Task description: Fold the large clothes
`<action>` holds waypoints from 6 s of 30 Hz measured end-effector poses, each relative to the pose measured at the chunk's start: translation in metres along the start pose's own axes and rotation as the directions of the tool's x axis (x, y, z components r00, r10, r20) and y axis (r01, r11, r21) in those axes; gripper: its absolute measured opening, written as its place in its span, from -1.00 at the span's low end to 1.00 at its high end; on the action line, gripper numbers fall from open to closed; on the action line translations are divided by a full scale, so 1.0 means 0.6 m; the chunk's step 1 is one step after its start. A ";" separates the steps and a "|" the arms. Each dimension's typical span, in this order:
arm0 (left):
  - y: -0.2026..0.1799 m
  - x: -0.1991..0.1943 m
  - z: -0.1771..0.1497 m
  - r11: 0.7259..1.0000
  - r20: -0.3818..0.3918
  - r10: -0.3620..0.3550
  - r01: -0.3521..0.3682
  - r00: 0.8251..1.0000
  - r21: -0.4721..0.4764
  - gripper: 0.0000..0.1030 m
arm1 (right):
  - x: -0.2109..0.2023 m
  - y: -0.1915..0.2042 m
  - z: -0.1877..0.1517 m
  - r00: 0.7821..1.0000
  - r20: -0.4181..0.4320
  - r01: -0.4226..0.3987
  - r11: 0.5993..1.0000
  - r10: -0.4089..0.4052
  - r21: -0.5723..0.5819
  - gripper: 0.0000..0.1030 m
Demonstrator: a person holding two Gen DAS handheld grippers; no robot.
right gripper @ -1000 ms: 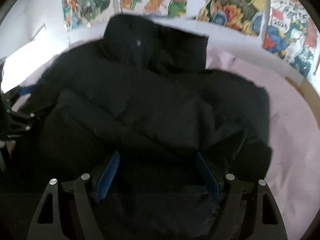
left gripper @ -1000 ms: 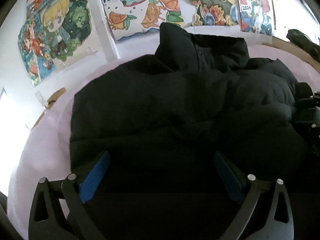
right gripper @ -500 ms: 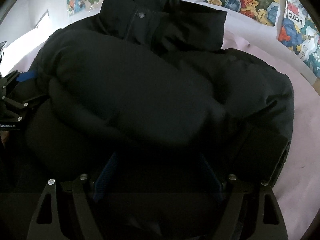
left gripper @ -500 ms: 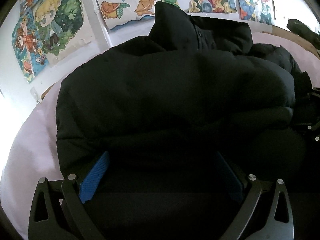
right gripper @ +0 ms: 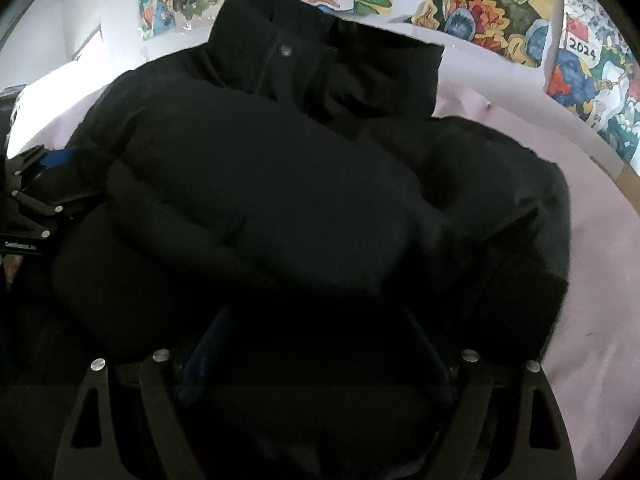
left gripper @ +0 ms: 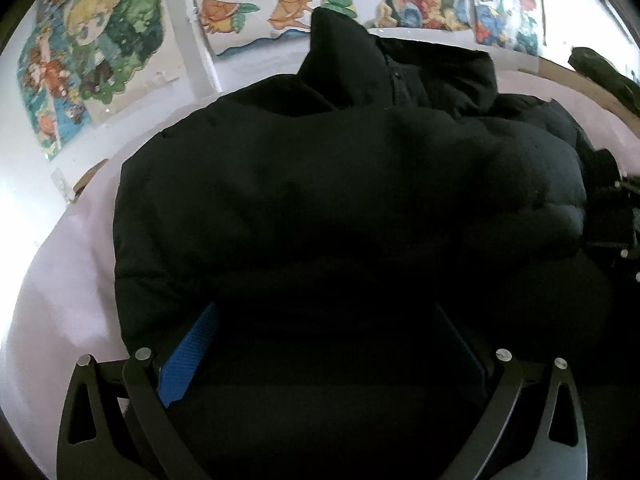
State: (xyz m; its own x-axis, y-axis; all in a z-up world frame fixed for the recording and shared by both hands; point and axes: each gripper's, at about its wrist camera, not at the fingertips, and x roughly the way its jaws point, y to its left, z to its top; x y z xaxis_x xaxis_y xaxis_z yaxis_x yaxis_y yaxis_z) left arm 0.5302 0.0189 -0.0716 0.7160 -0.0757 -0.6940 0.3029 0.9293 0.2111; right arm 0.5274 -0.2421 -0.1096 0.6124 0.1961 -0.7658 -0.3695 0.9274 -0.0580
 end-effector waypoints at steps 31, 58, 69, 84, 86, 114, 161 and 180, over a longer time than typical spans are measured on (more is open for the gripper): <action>0.116 0.074 0.308 0.874 0.250 -0.106 0.210 0.962 -0.438 0.97 | 0.043 -0.233 0.211 0.888 0.452 -0.354 0.750 0.083 0.558 0.57; 0.080 -0.152 0.138 0.929 0.413 -0.170 0.285 0.895 -0.235 -0.96 | -0.163 -0.065 0.087 0.892 0.447 -0.163 0.972 0.071 0.170 -0.81; 0.051 -0.063 0.079 0.919 0.233 -0.186 0.253 0.954 -0.302 -0.97 | -0.088 -0.056 0.050 0.953 0.298 -0.104 0.981 0.050 0.166 -0.84; 0.037 -0.033 0.055 0.936 0.199 -0.168 0.220 0.965 -0.275 -0.97 | -0.166 -0.108 0.055 0.882 0.437 -0.241 0.965 0.174 0.102 -0.76; 0.038 -0.032 0.057 0.937 0.193 -0.169 0.219 0.967 -0.274 -0.97 | -0.171 -0.113 0.083 0.869 0.465 -0.259 0.957 0.171 0.132 -0.76; -0.042 0.007 0.147 0.969 0.160 -0.073 0.108 0.984 -0.221 0.08 | -0.009 -0.043 0.092 0.963 0.238 -0.151 0.986 0.130 0.074 -0.88; -0.080 -0.227 0.013 0.966 -0.028 -0.033 0.025 0.999 -0.259 0.89 | -0.245 0.054 -0.026 0.985 0.172 -0.010 0.977 -0.027 0.213 1.00; -0.184 -0.526 -0.115 0.984 -0.016 -0.085 0.082 0.996 -0.161 0.97 | -0.481 0.264 -0.179 0.998 -0.049 -0.033 0.999 0.033 0.009 1.00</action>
State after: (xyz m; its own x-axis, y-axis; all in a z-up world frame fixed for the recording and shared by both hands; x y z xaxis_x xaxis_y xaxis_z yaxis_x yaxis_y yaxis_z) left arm 0.2273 -0.0348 0.0768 0.6774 -0.1488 -0.7204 0.2549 0.9661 0.0400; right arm 0.2169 -0.1862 0.0335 0.5653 0.2109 -0.7975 -0.3833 0.9232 -0.0276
